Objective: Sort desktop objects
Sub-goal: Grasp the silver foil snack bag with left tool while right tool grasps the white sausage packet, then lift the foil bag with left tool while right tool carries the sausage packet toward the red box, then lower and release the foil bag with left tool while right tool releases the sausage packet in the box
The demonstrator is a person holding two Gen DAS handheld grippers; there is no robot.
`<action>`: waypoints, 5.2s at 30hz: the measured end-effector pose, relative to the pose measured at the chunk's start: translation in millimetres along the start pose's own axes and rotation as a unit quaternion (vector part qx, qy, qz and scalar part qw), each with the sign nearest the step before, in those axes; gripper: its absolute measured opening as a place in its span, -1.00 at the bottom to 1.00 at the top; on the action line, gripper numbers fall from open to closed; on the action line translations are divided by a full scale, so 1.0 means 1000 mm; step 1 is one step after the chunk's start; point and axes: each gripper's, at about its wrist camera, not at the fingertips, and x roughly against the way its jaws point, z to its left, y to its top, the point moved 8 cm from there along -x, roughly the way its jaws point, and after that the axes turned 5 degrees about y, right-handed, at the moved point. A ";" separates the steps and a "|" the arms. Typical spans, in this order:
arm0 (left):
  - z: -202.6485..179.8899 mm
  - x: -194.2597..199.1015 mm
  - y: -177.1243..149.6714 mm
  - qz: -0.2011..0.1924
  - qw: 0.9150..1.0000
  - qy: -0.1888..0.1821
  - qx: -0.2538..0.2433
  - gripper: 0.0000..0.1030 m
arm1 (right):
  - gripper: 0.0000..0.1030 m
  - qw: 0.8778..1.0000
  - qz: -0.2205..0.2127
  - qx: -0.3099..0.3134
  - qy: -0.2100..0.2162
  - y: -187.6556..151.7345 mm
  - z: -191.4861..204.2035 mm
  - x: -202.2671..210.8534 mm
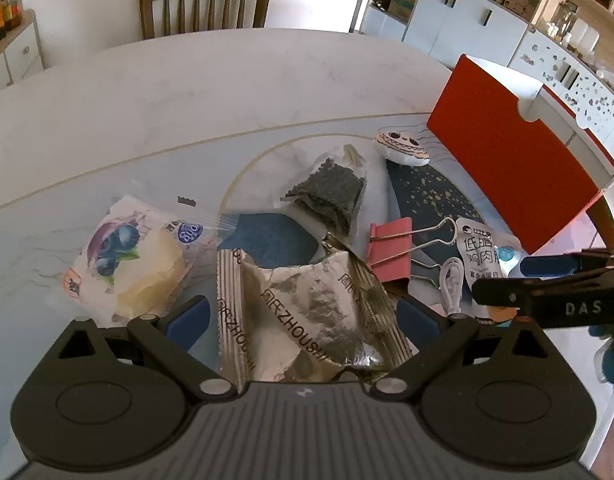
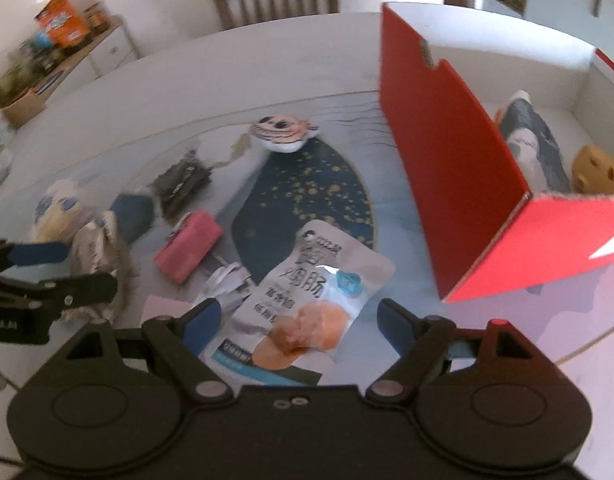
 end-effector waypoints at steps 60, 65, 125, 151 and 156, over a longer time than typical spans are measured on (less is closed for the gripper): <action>0.003 0.032 -0.034 0.025 0.999 0.004 0.038 -0.08 | -0.24 0.999 -0.010 -0.043 -0.027 -0.036 -0.022 0.026; -0.008 0.041 -0.035 0.026 0.999 -0.008 0.036 -0.08 | -0.24 0.999 -0.011 -0.036 -0.017 -0.037 -0.019 0.036; -0.192 0.075 0.070 -0.028 0.998 -0.063 -0.013 -0.08 | -0.24 0.996 -0.075 0.034 0.039 0.071 -0.131 0.140; -0.294 0.019 0.126 -0.017 0.994 -0.063 -0.092 -0.08 | -0.24 0.996 -0.075 0.042 -0.010 0.116 -0.224 0.117; -0.303 0.004 0.132 -0.011 0.993 -0.059 -0.100 -0.08 | -0.24 0.997 -0.065 0.049 -0.019 0.122 -0.237 0.102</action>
